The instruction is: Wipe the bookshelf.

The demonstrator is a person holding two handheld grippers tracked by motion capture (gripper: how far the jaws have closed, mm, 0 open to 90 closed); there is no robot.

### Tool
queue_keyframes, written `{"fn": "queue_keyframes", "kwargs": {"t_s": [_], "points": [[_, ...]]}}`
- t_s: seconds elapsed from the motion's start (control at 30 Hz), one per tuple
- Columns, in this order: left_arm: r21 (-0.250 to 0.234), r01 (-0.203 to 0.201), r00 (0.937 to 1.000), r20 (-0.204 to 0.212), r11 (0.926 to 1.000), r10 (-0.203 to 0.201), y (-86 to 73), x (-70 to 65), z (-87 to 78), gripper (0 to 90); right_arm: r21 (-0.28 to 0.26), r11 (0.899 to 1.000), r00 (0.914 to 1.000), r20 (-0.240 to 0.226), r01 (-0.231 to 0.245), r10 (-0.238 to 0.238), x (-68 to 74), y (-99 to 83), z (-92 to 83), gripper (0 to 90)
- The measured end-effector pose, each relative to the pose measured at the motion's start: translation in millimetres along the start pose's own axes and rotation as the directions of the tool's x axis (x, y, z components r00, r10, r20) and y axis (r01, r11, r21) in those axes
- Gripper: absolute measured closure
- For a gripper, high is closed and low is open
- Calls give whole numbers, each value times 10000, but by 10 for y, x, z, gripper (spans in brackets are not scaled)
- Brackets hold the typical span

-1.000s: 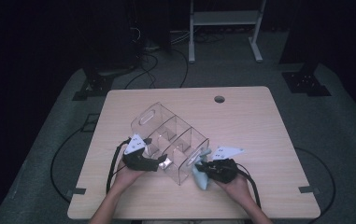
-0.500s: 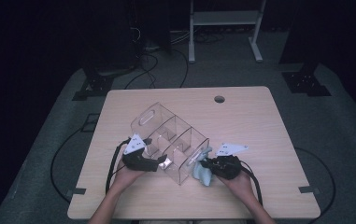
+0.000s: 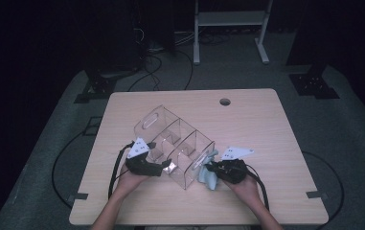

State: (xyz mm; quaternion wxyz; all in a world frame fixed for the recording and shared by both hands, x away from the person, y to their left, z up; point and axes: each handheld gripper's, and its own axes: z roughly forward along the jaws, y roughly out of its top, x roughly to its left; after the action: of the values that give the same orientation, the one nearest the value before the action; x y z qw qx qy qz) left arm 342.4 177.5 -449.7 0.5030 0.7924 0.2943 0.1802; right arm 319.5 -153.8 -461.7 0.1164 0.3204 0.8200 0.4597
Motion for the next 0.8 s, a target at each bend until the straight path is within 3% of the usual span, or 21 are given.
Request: {"fn": "queue_keyframes", "kwargs": {"t_s": [0.13, 0.27, 0.5, 0.6, 0.7, 0.8], "points": [[-27, 19, 10000, -14, 10000, -19, -3, -3, 3, 65, -54, 9996, 9994, 193, -284, 285, -79, -30, 1, 832], [-28, 66, 10000, 22, 10000, -66, -8, 1, 3, 62, -49, 9998, 9994, 274, -215, 216, -59, 1, -10, 832], [-41, 62, 10000, 8, 10000, -62, -9, -4, 7, 61, -622, 9980, 9984, 554, 116, -82, -30, 141, -156, 832], [-51, 5, 10000, -9, 10000, -5, -5, -8, 8, 61, -733, 9971, 9990, 367, -213, 241, -80, 73, -114, 832], [-27, -1, 10000, -2, 10000, 1, -4, -7, 7, 61, -328, 9990, 9980, 546, -310, 328, -136, 14, -57, 832], [-7, 23, 10000, -5, 10000, -23, -9, -4, 2, 61, -681, 9971, 9973, 627, -348, 391, -148, 84, -137, 832]]}}
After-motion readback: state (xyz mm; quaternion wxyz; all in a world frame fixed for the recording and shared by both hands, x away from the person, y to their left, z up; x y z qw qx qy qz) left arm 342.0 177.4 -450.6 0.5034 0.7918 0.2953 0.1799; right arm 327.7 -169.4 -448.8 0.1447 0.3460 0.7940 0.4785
